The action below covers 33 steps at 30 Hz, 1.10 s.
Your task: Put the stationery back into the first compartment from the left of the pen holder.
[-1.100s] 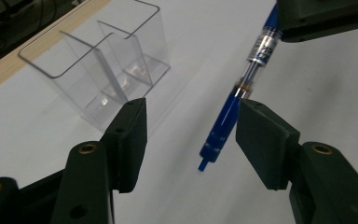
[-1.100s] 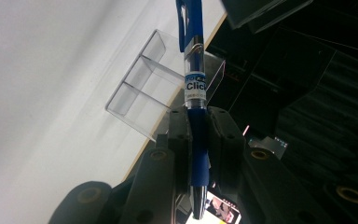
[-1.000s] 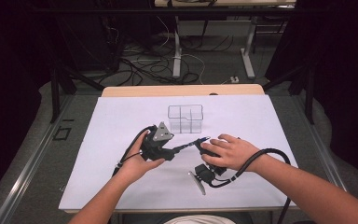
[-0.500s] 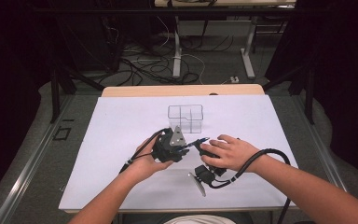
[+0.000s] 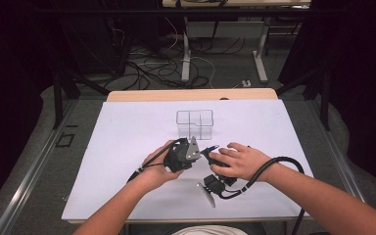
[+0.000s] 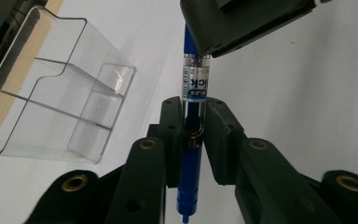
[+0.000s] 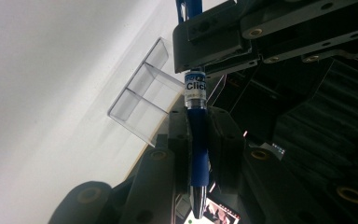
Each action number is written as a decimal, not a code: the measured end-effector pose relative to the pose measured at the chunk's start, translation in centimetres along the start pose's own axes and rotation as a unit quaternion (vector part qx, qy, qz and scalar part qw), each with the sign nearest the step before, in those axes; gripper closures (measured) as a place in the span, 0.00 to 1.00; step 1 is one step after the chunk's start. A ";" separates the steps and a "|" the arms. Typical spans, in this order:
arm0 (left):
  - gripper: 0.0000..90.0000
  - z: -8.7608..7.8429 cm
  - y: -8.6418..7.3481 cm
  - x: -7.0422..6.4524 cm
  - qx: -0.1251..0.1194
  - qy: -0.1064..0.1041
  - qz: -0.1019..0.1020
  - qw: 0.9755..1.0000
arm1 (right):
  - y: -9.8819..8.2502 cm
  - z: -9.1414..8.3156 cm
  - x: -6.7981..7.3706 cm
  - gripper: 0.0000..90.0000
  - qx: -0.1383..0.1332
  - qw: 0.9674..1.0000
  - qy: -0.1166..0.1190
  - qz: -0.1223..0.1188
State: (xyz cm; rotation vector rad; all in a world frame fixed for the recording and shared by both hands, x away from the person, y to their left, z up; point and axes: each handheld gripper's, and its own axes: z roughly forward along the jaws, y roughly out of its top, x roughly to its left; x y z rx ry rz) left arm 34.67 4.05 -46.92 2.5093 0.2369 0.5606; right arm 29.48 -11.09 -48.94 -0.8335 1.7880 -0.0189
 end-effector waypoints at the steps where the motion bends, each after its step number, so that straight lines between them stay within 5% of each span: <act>1: 0.88 0.0 0.0 -0.1 0.003 0.001 0.005 1.000 | 0.0 0.0 0.0 0.89 0.000 1.000 -0.001 0.002; 12: 0.88 0.0 -0.2 0.2 0.002 0.002 0.018 1.000 | 0.1 0.1 0.0 0.89 -0.002 1.000 -0.002 0.003; 23: 0.89 -0.1 -0.2 0.4 -0.005 -0.001 -0.002 1.000 | -0.1 0.3 -0.2 0.89 0.000 1.000 0.001 0.012; 28: 0.89 0.0 -0.2 0.7 -0.005 -0.008 -0.016 1.000 | -0.3 0.5 -0.4 0.87 0.004 0.999 0.003 0.036; 33: 0.89 0.1 -0.3 0.9 -0.003 -0.004 -0.037 0.999 | -0.5 0.7 -0.6 0.78 0.008 0.999 -0.001 0.042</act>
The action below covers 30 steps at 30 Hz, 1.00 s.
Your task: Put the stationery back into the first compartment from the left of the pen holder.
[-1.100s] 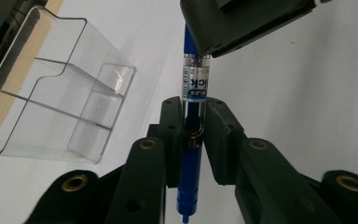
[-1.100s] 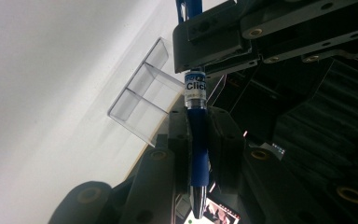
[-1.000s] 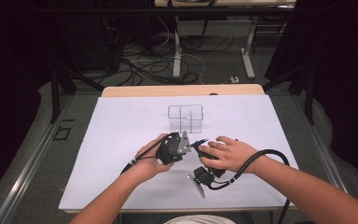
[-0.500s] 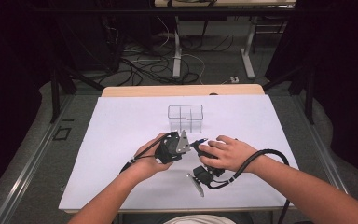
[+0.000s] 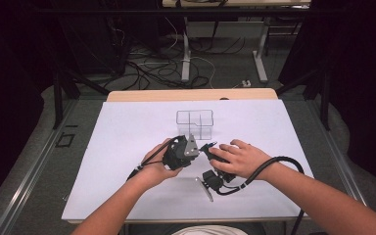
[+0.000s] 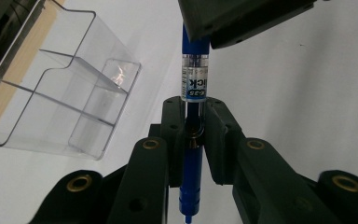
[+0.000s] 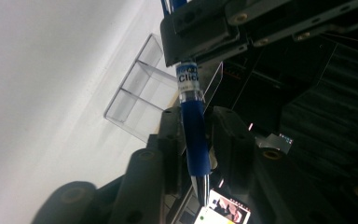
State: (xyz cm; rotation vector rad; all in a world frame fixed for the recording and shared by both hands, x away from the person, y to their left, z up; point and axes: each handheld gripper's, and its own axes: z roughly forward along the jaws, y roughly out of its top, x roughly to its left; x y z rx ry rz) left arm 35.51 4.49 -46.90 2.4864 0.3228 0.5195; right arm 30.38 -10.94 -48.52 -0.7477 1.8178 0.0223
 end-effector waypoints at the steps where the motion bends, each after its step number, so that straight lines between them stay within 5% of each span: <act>1: 0.89 0.0 0.0 0.1 -0.001 -0.001 -0.004 1.000 | 0.0 0.0 0.0 0.75 0.000 1.000 0.002 0.001; 9: 0.89 -0.2 -0.3 1.1 -0.022 -0.003 -0.070 0.997 | 0.0 -0.3 0.1 0.67 -0.006 0.999 0.015 0.052; 14: 0.89 -0.3 -0.7 1.9 -0.058 -0.004 -0.134 0.989 | -0.3 -0.3 0.1 0.63 -0.004 0.996 0.028 0.079; 19: 0.89 -0.7 -0.9 2.7 -0.078 0.003 -0.190 0.979 | -0.9 0.0 -0.1 0.60 -0.005 0.995 0.030 0.090; 25: 0.89 -0.9 -1.3 3.8 -0.109 0.002 -0.223 0.969 | -1.3 0.0 -0.2 0.54 0.001 0.993 0.012 0.117; 29: 0.89 -1.2 -1.5 4.4 -0.121 0.005 -0.237 0.964 | -1.5 0.1 -0.1 0.51 0.012 0.989 0.024 0.144; 30: 0.89 -1.2 -1.5 4.6 -0.130 0.005 -0.245 0.961 | -1.6 0.2 -0.2 0.51 0.015 0.989 0.034 0.142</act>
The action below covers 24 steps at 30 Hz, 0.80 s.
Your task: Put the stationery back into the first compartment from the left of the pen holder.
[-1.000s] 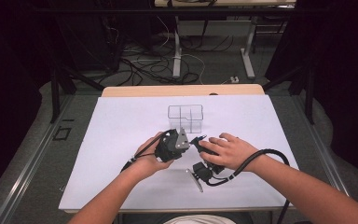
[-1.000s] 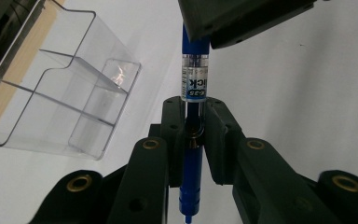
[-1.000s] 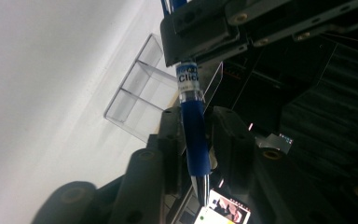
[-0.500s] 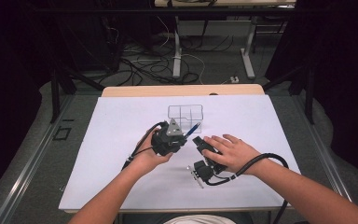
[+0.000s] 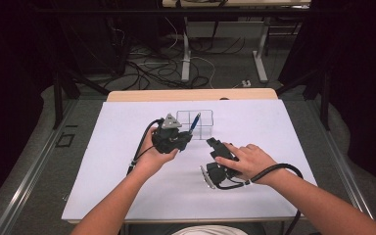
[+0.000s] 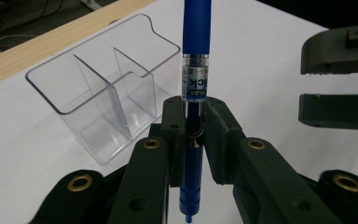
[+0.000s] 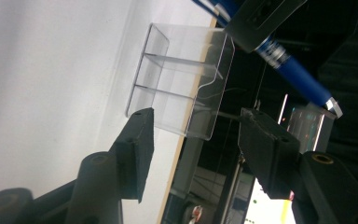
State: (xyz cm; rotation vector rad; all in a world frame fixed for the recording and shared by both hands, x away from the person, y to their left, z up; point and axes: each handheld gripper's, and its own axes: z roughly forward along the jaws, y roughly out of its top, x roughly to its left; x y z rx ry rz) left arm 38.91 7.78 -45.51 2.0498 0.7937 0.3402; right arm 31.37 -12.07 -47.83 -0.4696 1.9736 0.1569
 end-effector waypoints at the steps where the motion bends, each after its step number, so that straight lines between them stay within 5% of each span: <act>1: 0.89 -0.1 0.1 0.2 -0.002 0.001 -0.001 1.000 | -0.1 0.1 0.1 0.50 -0.002 1.000 -0.008 0.010; 8: 0.89 -0.5 0.8 1.3 -0.044 0.009 -0.031 0.999 | -0.8 0.1 0.0 0.40 -0.006 0.997 0.001 0.080; 12: 0.89 -0.7 1.2 1.9 -0.064 0.017 -0.043 0.997 | -1.5 0.1 0.0 0.33 -0.012 0.989 0.017 0.144; 13: 0.89 -0.8 1.3 2.1 -0.066 0.018 -0.044 0.997 | -1.6 -0.2 -0.3 0.31 0.011 0.987 0.036 0.154; 15: 0.89 -0.9 1.6 2.4 -0.069 0.024 -0.045 0.996 | -2.1 0.1 -0.1 0.28 -0.015 0.981 0.024 0.192; 17: 0.89 -0.9 1.9 2.7 -0.077 0.029 -0.050 0.995 | -2.6 -0.1 -0.2 0.23 -0.005 0.974 0.038 0.225; 20: 0.89 -1.1 2.3 3.1 -0.089 0.035 -0.056 0.994 | -3.3 0.0 -0.1 0.17 -0.016 0.961 0.033 0.273; 21: 0.89 -1.2 2.4 3.2 -0.095 0.039 -0.057 0.993 | -3.5 0.2 0.1 0.17 -0.024 0.955 0.032 0.294; 24: 0.89 -1.3 2.7 3.6 -0.110 0.045 -0.063 0.991 | -4.3 0.1 0.1 0.15 -0.016 0.949 0.046 0.313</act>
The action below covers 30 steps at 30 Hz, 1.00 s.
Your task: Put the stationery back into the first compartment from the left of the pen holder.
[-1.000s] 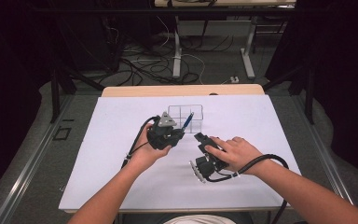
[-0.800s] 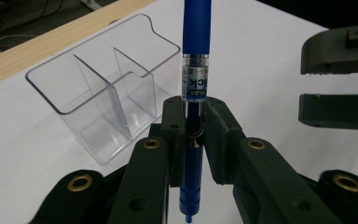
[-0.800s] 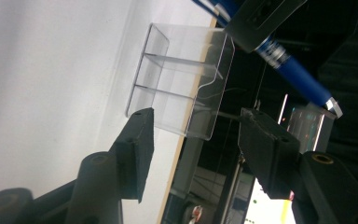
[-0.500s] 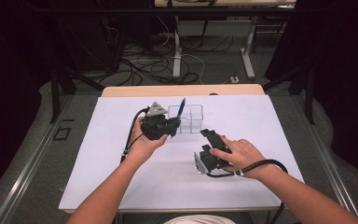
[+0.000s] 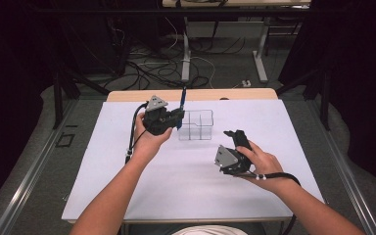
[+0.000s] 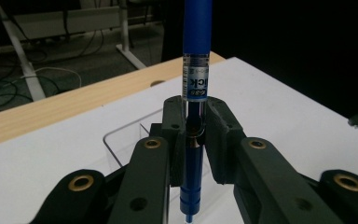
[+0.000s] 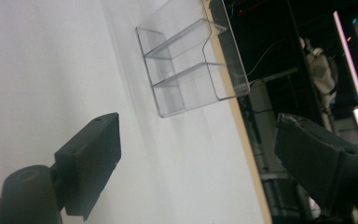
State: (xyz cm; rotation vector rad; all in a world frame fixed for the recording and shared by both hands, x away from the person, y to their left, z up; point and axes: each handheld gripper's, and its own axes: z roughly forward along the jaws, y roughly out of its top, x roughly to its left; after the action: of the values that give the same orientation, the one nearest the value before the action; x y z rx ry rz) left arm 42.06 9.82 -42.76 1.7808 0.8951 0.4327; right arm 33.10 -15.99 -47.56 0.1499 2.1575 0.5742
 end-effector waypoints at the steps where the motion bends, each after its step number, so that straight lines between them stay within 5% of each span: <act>1: 0.89 0.0 0.1 0.1 -0.007 0.001 -0.004 1.000 | -0.2 0.1 0.0 0.13 0.000 1.000 0.000 0.013; 7: 0.89 0.2 0.5 0.9 -0.023 0.015 -0.014 1.000 | -1.7 0.4 -0.9 0.00 0.021 0.996 0.011 0.089; 10: 0.89 0.4 0.6 1.1 -0.028 0.017 -0.017 0.999 | -2.4 0.6 -1.3 0.00 0.022 0.990 0.016 0.139; 15: 0.89 0.7 0.8 1.4 -0.039 0.023 -0.024 0.999 | -3.4 0.8 -1.7 0.00 0.024 0.982 0.012 0.187; 30: 0.89 2.8 0.3 2.4 -0.053 0.041 -0.042 0.997 | -5.2 1.5 -1.7 0.00 0.039 0.972 -0.005 0.230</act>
State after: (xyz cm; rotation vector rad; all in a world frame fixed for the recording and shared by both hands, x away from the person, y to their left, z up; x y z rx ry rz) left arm 45.58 9.71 -43.85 1.6328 0.9838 0.4924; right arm 35.79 -20.57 -49.46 0.7082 2.1425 0.7437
